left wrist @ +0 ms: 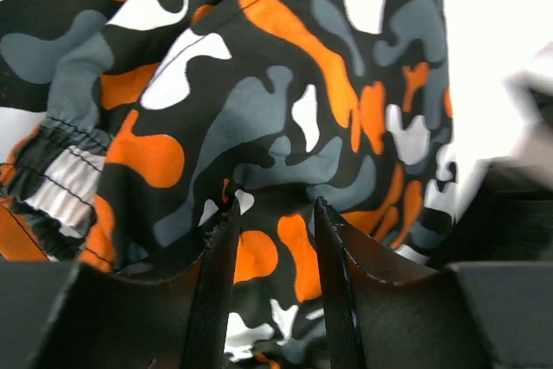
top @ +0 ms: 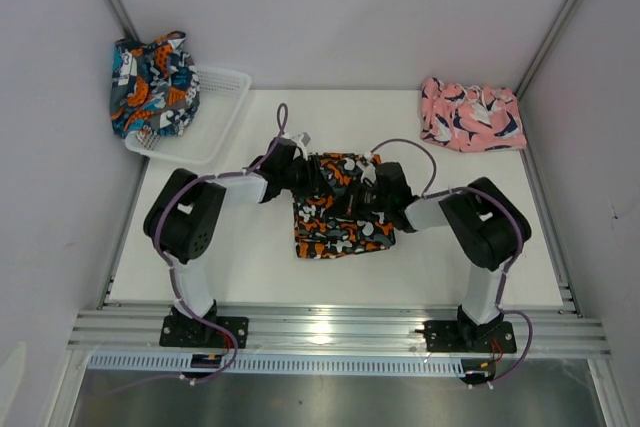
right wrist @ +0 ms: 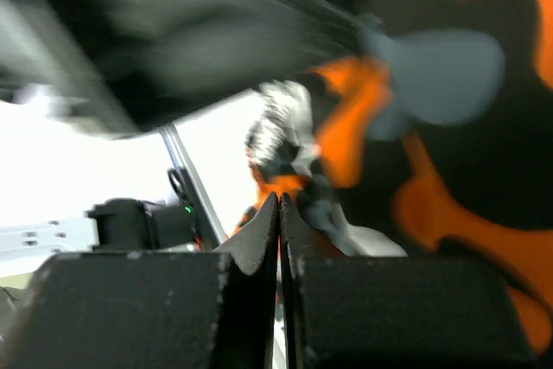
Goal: Fold and stack the shorts
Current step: Fold the shorts
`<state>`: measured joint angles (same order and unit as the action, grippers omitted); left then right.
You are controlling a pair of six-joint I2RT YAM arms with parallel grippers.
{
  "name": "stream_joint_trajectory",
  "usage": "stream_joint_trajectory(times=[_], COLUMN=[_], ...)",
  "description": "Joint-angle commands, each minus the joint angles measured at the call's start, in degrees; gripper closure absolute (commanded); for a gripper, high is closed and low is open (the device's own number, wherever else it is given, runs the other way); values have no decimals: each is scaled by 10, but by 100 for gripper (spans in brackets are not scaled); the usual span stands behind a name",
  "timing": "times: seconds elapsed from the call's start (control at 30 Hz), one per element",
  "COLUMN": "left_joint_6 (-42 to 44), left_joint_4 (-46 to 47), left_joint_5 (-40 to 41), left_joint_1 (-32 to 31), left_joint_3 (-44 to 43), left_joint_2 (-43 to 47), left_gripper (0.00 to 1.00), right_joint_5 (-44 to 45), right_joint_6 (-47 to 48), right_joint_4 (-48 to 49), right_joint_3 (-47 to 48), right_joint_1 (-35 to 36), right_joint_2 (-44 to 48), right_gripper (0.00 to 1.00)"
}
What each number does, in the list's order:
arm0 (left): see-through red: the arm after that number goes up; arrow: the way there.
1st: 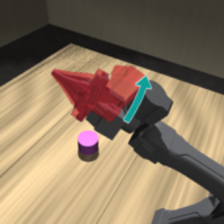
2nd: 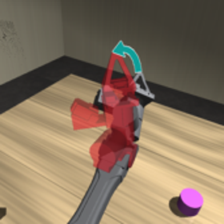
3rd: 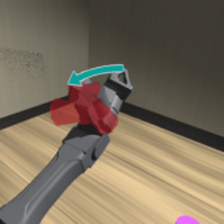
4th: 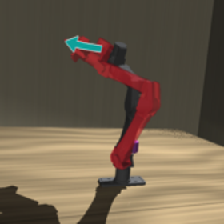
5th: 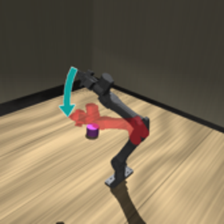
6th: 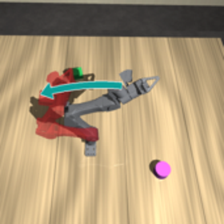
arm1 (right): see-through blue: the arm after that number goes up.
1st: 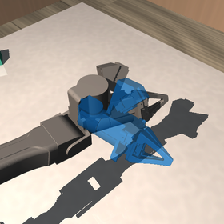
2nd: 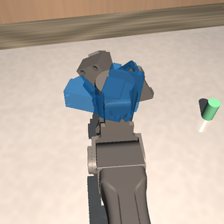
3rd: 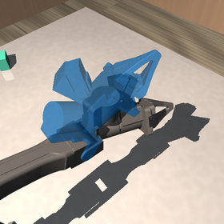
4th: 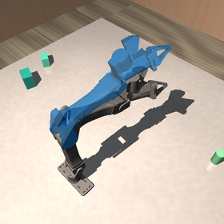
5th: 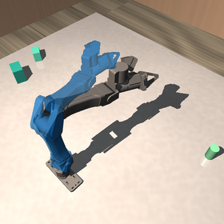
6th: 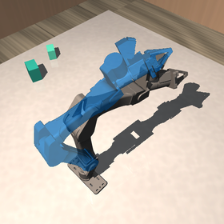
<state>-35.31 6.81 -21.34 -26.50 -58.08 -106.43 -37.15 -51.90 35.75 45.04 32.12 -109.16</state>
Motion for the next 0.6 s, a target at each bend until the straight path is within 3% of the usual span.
stream_joint_trajectory(times=[0.0, 0.23, 0.43, 0.57], left_joint_6=[13, 20, 3, 11], left_joint_4=[11, 30, 64, 32], left_joint_5=[16, 19, -1, 4], left_joint_1=[0, 0, 0, -2], left_joint_3=[-18, 2, 48, 55], left_joint_2=[-17, -4, 62, 105], left_gripper=[57, 54, 48, 47], right_joint_5=[1, -13, -58, -30], right_joint_6=[40, 49, 22, 24], right_joint_4=[-69, -97, -62, -73], right_joint_3=[53, 121, 187, 209], right_joint_1=[-23, -89, -108, -116], right_joint_2=[65, 42, -60, -118], right_gripper=[100, 100, 100, 100])
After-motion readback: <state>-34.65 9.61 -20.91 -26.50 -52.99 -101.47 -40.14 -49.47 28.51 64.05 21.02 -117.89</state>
